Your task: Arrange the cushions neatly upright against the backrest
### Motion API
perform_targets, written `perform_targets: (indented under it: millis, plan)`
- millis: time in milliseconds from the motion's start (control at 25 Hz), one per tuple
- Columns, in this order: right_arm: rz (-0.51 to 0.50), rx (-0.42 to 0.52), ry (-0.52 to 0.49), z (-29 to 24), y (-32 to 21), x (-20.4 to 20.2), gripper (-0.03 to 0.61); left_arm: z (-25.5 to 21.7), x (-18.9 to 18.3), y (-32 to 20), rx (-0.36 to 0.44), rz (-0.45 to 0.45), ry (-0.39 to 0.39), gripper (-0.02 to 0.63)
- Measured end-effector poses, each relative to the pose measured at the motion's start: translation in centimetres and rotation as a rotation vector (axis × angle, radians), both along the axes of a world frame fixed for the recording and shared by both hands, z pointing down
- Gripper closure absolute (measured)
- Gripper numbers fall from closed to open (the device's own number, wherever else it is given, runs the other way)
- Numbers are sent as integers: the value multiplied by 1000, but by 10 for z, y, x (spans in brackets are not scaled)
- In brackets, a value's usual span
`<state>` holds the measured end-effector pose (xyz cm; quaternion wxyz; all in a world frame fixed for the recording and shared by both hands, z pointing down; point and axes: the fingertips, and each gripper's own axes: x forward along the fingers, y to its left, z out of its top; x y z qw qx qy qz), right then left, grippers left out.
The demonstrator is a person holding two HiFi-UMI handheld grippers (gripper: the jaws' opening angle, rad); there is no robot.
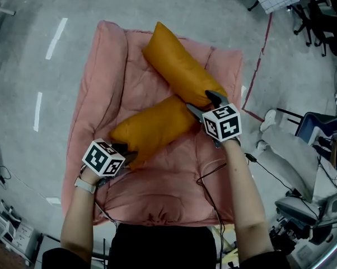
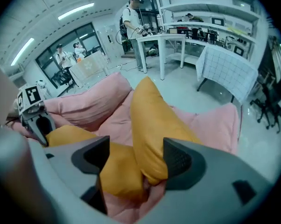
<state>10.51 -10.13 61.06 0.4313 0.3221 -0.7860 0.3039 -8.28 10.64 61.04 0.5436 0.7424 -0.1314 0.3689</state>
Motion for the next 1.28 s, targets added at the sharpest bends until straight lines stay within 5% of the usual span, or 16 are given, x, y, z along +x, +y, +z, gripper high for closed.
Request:
perform_targets:
  millis: [240,400,600,880,1120,1280]
  plan:
    - [-45,-216,-143,-2,66,-33,222,2,-5,2,-3,-4,-8,477]
    - [-165,-266,-26,24,101,-29,214,2,-5,4,-5,-5,-9,477]
    - [-182,-298,132,64,115,-3,183,2,-9,5,-6,-6,-9,476]
    - [-110,-384,22,102,125,-2,175,6,-6,5,-11,0,-23,474]
    - [-54,-412,-44,96,136,-18,361,6,-8,6,5,7,-39,472]
    - [-7,-401,-40,78,146,-8,411,0,-8,4,45,50,-66,472]
